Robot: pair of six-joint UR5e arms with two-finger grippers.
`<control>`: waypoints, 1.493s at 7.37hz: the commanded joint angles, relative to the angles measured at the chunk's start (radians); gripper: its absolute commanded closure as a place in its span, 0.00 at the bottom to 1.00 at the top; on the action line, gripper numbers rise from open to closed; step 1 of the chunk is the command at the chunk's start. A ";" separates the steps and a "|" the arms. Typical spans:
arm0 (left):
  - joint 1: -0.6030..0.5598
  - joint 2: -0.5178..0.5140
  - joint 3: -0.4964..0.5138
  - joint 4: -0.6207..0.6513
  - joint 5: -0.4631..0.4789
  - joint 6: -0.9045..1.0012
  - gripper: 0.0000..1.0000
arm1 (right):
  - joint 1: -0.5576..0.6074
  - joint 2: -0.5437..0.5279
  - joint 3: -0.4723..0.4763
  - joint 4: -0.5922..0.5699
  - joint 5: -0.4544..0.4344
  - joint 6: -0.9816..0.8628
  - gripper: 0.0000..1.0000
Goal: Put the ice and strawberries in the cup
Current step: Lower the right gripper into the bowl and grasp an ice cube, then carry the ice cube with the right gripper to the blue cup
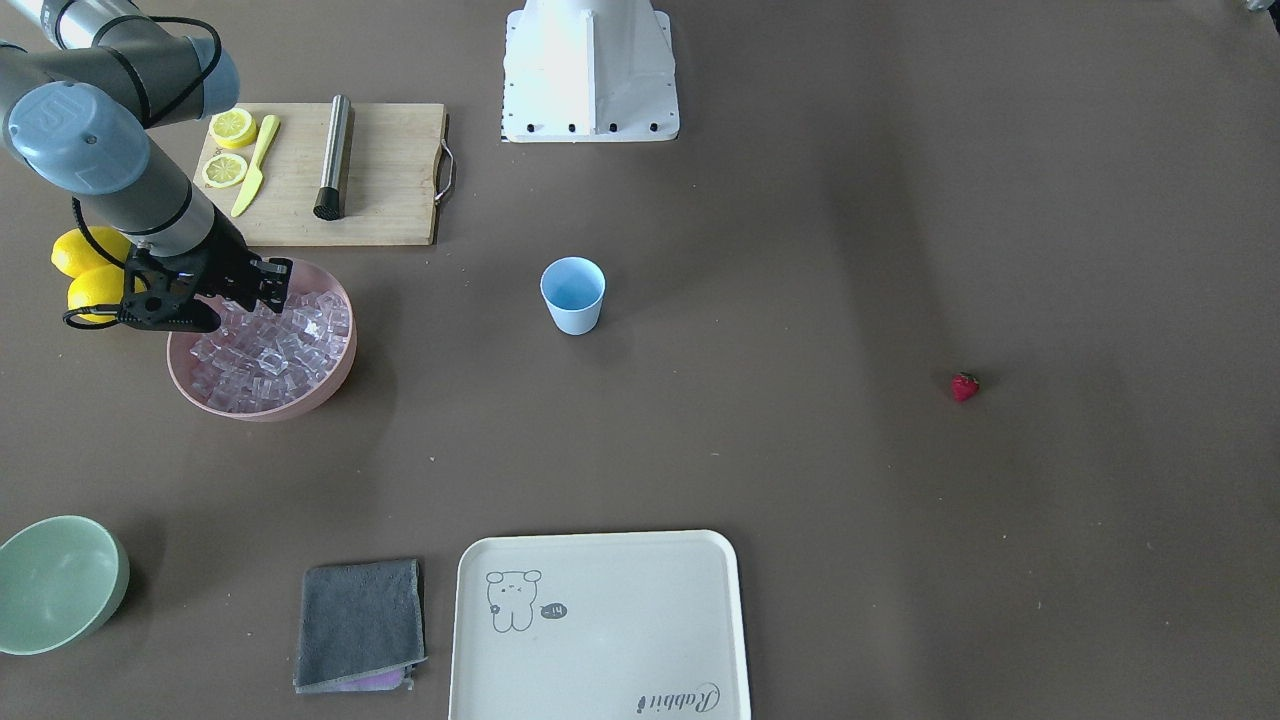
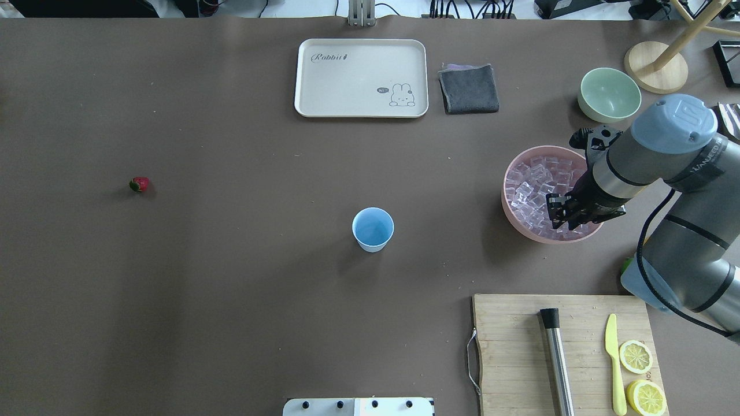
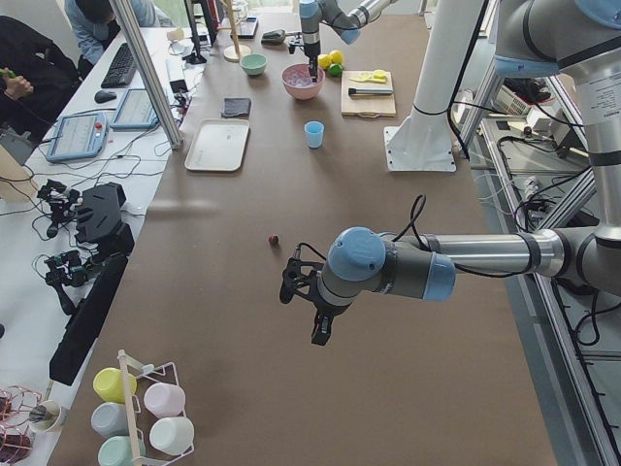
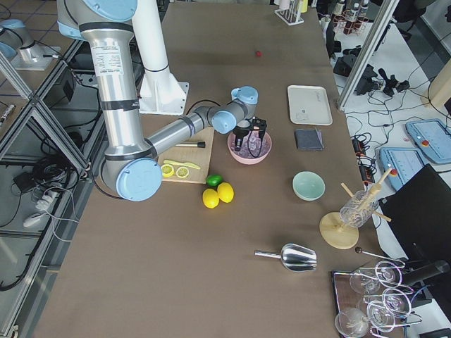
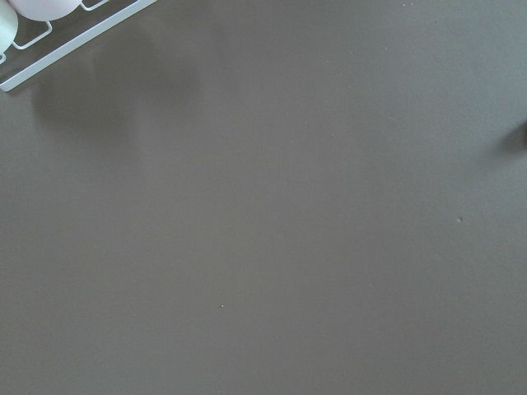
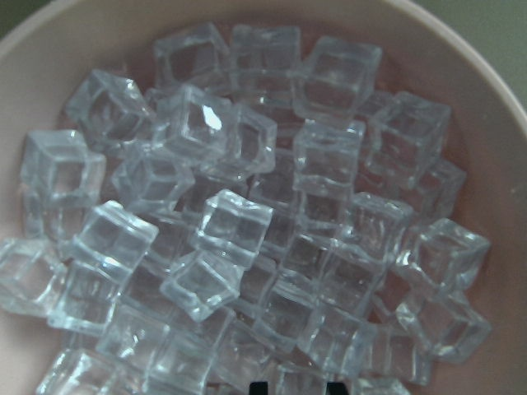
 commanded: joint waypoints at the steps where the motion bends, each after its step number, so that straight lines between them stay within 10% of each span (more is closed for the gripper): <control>1: 0.000 0.000 -0.001 -0.001 0.000 0.000 0.02 | 0.000 0.002 0.000 0.000 0.002 -0.001 1.00; 5: -0.002 0.000 -0.001 -0.001 -0.003 0.000 0.02 | 0.044 0.043 0.072 -0.023 0.028 0.000 1.00; 11: 0.000 0.000 0.001 -0.007 -0.003 0.000 0.02 | -0.154 0.423 -0.015 -0.104 -0.086 0.388 1.00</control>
